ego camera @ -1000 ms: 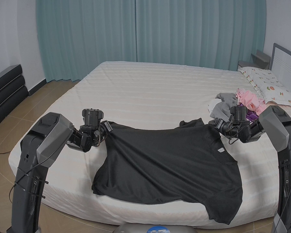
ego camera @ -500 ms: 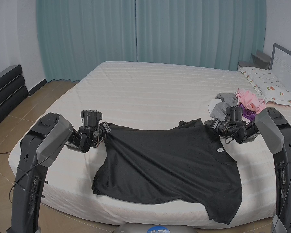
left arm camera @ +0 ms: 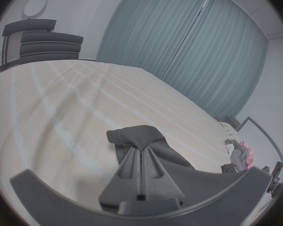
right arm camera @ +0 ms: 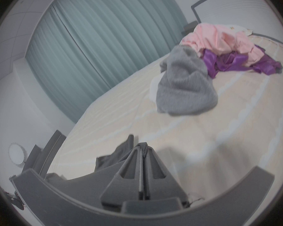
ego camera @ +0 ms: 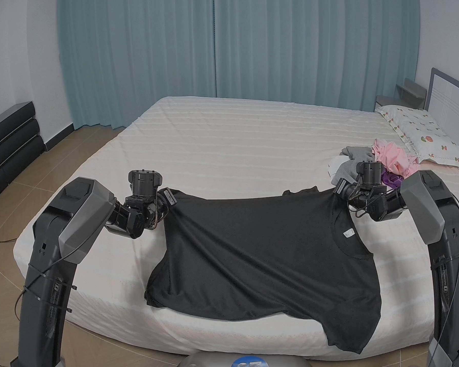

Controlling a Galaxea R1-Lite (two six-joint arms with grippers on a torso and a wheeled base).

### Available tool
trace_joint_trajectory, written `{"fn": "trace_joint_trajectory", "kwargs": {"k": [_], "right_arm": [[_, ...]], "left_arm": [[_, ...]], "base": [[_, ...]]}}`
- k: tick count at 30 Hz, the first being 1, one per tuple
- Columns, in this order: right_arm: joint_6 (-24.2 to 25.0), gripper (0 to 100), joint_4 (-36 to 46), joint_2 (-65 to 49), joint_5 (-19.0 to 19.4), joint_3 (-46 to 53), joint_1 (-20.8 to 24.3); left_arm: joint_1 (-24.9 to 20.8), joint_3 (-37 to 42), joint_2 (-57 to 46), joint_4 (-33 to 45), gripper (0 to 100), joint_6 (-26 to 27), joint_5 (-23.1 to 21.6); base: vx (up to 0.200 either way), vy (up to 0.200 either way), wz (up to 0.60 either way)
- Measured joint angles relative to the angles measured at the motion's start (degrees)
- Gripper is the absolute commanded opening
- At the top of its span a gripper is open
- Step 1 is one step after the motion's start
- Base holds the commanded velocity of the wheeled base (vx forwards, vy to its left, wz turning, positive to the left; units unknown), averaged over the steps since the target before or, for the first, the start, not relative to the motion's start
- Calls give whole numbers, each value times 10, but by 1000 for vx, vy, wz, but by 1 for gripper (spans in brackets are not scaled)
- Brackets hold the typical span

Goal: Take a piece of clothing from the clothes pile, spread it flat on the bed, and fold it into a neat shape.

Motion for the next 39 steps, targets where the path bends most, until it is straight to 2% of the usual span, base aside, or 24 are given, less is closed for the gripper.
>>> {"fn": "trace_joint_trajectory", "kwargs": {"k": [10,22,28,29,39], "right_arm": [[26,0,-4,4,-36,-76,-23],[22,0,-5,45,-67,-138,-24],[22,0,-5,68,-71,-145,-22],[22,100,-5,70,-71,-145,-21],[27,100,-5,77,-71,-121,-8]], "left_arm": [[-3,-66,22,4,0,0,0],[-15,-141,63,7,0,0,1],[-18,-173,84,7,0,0,4],[-19,-176,86,8,100,0,4],[-20,-182,97,8,100,0,10]], "base": [[0,0,0],[0,0,0],[0,0,0],[0,0,0],[0,0,0]]}}
